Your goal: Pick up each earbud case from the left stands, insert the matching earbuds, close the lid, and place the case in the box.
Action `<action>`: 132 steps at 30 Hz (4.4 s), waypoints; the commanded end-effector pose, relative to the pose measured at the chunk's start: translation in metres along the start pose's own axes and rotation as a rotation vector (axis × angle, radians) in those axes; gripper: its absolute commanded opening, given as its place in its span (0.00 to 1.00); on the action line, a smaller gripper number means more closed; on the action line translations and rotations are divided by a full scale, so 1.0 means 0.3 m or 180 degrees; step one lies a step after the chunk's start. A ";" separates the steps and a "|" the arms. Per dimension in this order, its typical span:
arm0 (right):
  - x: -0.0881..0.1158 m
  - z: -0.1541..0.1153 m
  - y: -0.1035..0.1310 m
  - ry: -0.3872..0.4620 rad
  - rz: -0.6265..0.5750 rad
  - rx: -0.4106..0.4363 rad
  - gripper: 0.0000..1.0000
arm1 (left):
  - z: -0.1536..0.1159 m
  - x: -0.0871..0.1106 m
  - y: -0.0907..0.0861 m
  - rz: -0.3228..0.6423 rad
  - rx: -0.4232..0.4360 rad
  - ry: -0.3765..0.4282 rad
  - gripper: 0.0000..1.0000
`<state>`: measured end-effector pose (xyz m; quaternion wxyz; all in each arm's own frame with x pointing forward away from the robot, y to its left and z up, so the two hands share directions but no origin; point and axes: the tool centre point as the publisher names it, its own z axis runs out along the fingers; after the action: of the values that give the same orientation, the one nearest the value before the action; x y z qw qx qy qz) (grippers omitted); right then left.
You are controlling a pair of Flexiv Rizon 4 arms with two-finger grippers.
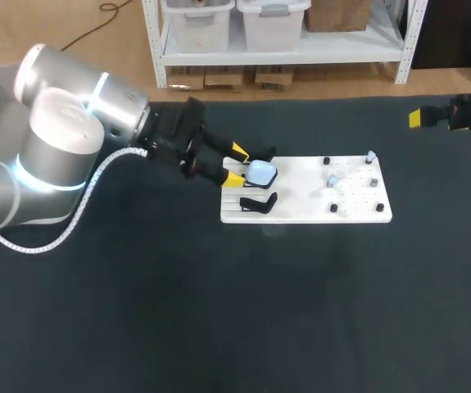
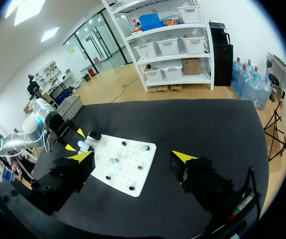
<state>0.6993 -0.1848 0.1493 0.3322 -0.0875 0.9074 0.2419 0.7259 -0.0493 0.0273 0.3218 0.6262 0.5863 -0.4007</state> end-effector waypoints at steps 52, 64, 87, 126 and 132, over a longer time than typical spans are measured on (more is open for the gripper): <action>-0.001 -0.001 0.000 0.0003 -0.0001 0.0001 1.00 | 0.092 0.004 0.024 -0.0033 -0.0005 -0.0081 0.49; -0.001 -0.001 0.000 0.0003 -0.0001 0.0001 1.00 | 0.091 0.012 0.031 -0.0064 -0.0030 -0.0103 0.40; -0.001 -0.001 0.000 0.0003 -0.0001 0.0001 1.00 | 0.038 -0.018 -0.010 -0.0026 -0.0035 -0.0268 0.00; -0.001 -0.001 0.000 0.0003 -0.0001 0.0001 1.00 | -0.147 -0.299 -0.151 -0.0102 0.0057 -0.1038 0.00; -0.001 -0.001 0.000 0.0003 -0.0001 0.0001 1.00 | -0.147 -0.299 -0.151 -0.0102 0.0057 -0.1038 0.00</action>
<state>0.6993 -0.1848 0.1493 0.3323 -0.0875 0.9074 0.2419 0.6883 -0.0490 0.1300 0.3994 0.5468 0.5321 -0.5084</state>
